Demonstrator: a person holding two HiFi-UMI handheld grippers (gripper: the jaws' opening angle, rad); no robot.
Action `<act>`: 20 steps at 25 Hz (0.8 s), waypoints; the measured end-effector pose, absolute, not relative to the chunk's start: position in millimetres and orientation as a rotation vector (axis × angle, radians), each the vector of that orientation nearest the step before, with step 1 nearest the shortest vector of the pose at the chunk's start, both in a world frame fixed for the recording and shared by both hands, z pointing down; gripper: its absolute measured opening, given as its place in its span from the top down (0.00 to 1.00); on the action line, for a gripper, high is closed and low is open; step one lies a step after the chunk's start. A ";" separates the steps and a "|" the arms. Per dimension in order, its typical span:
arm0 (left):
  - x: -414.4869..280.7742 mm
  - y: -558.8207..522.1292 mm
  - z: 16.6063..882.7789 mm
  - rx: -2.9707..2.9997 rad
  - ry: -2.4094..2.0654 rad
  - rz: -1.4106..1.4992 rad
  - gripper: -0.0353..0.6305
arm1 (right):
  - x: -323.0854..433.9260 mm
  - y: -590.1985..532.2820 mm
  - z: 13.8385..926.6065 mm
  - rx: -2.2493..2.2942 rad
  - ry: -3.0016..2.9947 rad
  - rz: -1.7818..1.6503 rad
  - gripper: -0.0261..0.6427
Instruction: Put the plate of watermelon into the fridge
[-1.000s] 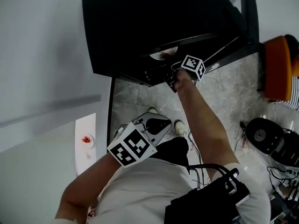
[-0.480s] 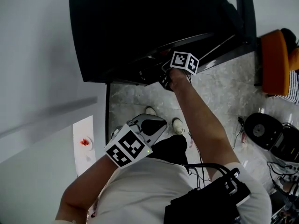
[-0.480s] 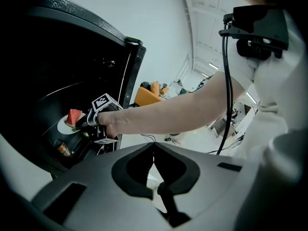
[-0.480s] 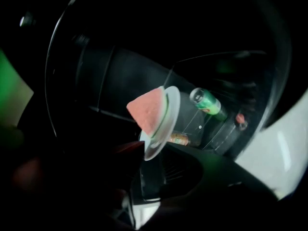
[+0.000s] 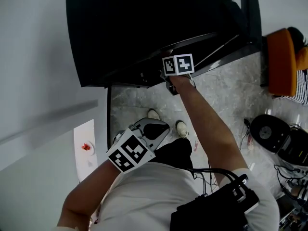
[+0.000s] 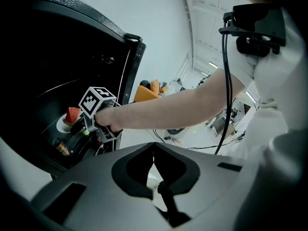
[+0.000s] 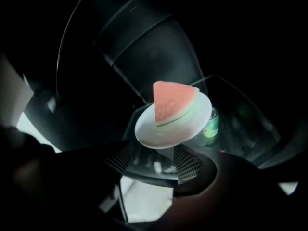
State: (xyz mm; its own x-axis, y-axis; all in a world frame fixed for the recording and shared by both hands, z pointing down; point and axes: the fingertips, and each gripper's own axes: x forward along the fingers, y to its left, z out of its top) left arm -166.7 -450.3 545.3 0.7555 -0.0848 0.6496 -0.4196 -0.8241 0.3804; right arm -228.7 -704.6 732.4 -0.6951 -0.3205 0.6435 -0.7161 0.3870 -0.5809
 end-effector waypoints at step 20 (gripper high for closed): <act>-164.5 -442.5 545.2 2.425 -0.398 0.860 0.93 | -216.1 -682.0 744.9 0.776 -1.987 0.710 0.56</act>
State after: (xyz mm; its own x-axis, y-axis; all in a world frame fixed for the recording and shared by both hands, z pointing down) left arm -164.5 -442.5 545.2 0.7537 -0.0950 0.6503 -0.4338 -0.8152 0.3837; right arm -216.1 -682.0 744.9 -0.4329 -0.2503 0.8660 -0.7424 0.6440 -0.1849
